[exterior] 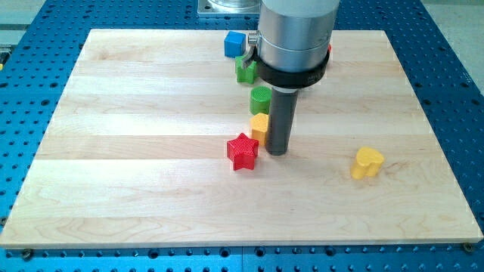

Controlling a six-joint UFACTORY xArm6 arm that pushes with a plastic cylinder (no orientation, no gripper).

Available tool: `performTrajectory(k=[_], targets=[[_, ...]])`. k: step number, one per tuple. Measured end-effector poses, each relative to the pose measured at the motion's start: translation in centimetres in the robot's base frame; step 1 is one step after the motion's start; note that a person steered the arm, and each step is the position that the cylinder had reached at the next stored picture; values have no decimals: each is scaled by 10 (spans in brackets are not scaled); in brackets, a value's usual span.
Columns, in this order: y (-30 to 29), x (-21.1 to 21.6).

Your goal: Push the red star below the hexagon

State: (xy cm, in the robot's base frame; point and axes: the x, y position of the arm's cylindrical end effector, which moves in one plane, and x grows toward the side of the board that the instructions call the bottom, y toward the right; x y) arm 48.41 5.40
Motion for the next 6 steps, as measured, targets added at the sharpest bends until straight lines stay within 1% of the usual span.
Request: performTrajectory(k=[1, 2, 3, 4, 5, 6], targets=[[3, 53], [-63, 84], [-131, 61], [-130, 23], [-129, -4], [-96, 2]])
